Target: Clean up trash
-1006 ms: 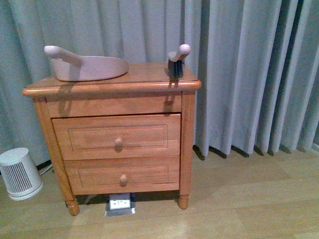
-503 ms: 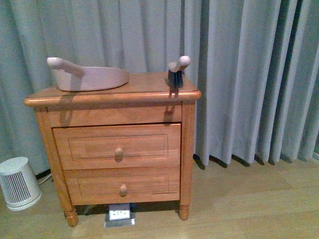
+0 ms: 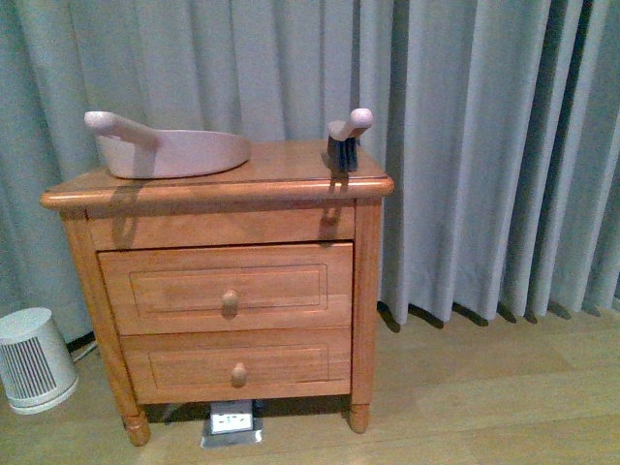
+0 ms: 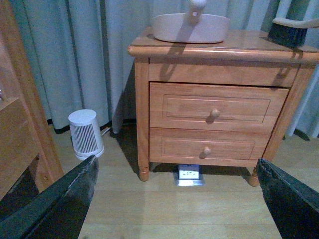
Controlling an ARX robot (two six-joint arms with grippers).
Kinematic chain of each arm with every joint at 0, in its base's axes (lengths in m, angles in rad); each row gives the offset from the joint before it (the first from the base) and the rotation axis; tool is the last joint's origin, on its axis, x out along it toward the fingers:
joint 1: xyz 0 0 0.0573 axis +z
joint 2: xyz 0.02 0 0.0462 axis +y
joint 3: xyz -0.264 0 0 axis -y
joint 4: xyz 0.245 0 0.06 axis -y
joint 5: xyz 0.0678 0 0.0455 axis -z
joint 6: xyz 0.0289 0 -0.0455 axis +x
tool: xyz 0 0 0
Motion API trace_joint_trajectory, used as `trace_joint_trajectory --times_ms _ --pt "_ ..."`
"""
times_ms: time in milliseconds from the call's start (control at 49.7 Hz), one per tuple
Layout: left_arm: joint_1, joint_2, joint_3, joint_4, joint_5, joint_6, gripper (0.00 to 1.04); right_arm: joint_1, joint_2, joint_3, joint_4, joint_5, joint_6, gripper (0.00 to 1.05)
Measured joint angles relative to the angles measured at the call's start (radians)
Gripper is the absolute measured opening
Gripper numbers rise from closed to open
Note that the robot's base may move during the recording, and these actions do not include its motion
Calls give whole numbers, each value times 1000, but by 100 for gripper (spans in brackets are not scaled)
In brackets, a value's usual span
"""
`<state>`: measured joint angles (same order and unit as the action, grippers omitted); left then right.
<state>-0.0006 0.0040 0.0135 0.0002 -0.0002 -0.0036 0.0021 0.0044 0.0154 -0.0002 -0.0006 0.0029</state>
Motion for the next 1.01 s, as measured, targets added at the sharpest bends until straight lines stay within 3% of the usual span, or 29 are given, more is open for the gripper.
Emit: trace_joint_trajectory --times_ms 1006 --pt "0 0 0 0 0 0 97 0 0 0 0 0 0 97"
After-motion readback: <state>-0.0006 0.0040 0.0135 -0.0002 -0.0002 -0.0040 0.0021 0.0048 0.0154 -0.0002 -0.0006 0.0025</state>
